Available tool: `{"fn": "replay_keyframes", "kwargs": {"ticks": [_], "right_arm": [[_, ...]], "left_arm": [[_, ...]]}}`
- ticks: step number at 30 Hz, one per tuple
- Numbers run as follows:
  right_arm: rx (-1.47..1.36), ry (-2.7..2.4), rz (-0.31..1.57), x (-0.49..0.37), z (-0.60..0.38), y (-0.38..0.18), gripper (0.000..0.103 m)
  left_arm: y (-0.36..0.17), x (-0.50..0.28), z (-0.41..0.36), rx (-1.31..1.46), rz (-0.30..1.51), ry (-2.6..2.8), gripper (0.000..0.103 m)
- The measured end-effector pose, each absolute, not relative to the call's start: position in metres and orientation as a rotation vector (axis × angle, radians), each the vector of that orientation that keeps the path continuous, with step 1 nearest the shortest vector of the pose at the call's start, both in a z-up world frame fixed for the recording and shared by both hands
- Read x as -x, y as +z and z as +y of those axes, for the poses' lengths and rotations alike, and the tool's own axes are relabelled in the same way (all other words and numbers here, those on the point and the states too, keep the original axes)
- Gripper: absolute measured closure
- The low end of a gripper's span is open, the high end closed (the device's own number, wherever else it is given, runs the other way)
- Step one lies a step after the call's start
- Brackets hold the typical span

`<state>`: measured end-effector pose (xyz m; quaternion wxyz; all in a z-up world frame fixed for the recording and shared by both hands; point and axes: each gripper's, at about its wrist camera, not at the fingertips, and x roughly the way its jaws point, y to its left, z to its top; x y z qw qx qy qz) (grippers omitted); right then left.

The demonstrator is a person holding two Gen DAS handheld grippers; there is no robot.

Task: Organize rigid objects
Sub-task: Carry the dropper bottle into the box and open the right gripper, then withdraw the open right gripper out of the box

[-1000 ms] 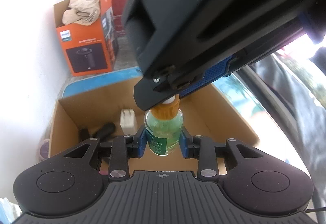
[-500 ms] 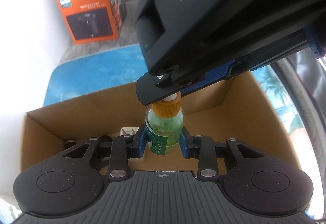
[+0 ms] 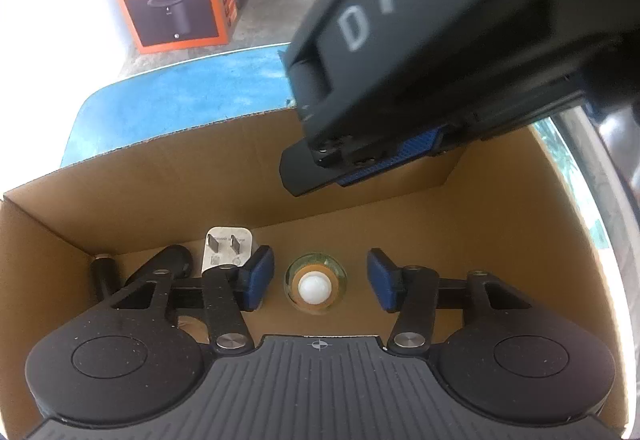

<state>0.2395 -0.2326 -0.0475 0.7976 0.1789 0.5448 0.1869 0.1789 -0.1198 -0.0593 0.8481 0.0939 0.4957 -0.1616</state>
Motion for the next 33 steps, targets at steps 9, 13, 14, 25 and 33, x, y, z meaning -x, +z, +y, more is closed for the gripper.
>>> {"fn": "replay_keyframes", "kwargs": {"ticks": [9,13,14,25,33], "right_arm": [[-0.409,0.356,1.103,-0.221,-0.245,-0.025,0.082],[-0.426,0.314,1.060,-0.204,-0.253,-0.009,0.081],[-0.428,0.303,1.049,-0.198,-0.255,-0.004,0.081],[-0.388,0.157,0.901,-0.096,-0.254,0.054,0.021],[-0.285,0.041,0.820,-0.009,-0.242,0.080,0.000]], "left_arm": [[-0.054,-0.163,-0.122,-0.207,1.007,-0.349,0.033],[-0.047,-0.156,-0.120,-0.212,0.986,-0.360,0.032],[-0.044,-0.156,-0.120,-0.209,0.979,-0.364,0.029],[0.007,-0.090,-0.080,-0.113,0.819,-0.433,0.013],[0.032,-0.037,-0.045,-0.066,0.828,-0.497,0.000]]}}
